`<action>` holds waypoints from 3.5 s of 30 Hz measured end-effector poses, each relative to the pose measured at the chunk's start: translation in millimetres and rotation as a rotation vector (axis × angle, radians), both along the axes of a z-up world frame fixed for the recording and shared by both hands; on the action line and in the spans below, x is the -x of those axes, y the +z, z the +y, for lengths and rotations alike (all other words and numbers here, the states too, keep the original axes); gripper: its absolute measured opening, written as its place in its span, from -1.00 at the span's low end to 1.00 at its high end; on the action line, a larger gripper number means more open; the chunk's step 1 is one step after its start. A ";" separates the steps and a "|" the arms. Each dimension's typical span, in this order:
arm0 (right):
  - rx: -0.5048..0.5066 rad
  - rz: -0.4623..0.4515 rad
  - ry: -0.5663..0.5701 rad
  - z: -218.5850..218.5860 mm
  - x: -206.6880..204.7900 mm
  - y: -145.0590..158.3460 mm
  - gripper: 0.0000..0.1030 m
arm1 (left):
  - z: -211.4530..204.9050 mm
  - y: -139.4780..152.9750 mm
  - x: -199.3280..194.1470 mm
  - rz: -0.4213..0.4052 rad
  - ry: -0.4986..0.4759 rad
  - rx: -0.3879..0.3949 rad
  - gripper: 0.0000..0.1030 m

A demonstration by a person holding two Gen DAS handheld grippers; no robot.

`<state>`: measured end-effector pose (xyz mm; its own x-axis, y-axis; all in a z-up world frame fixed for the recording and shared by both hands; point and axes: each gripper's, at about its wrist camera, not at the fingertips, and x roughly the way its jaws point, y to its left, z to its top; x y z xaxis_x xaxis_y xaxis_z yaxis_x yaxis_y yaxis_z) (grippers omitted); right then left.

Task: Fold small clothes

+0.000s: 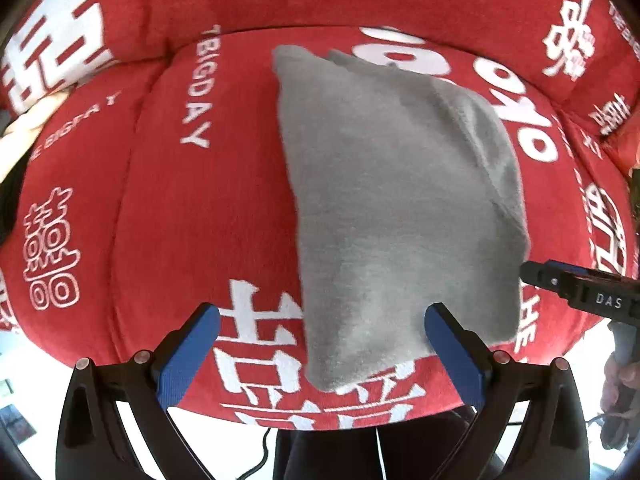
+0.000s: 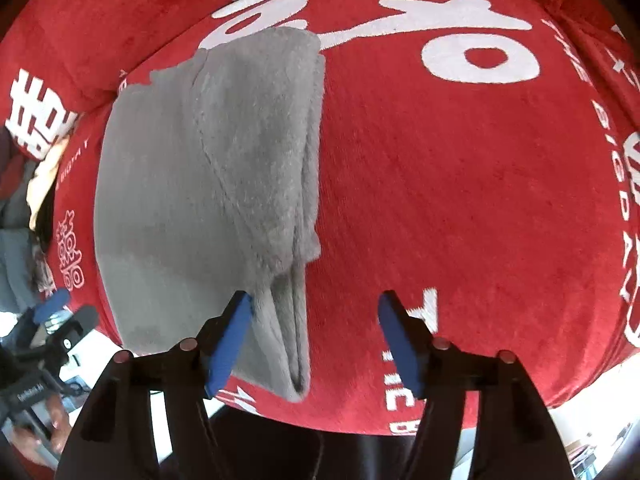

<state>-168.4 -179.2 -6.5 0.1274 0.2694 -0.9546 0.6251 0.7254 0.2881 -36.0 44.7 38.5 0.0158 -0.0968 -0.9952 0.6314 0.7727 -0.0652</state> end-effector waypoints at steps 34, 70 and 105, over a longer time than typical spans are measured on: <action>0.198 0.008 0.044 65.1 -22.4 119.8 0.58 | 18.7 92.1 7.7 -0.036 0.032 -0.022 0.98; 0.263 -0.001 0.079 87.5 -21.1 162.5 0.58 | 31.2 130.2 15.8 -0.096 0.045 -0.001 0.98; 0.294 0.016 0.036 97.6 -22.7 161.3 0.58 | 38.3 123.9 16.1 -0.133 0.019 0.004 0.98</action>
<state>-145.7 -81.6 154.8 0.1067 -0.0146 -0.9942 0.6006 0.7978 0.0527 -52.1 82.9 162.4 0.1491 -0.0990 -0.9839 0.6196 0.7848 0.0150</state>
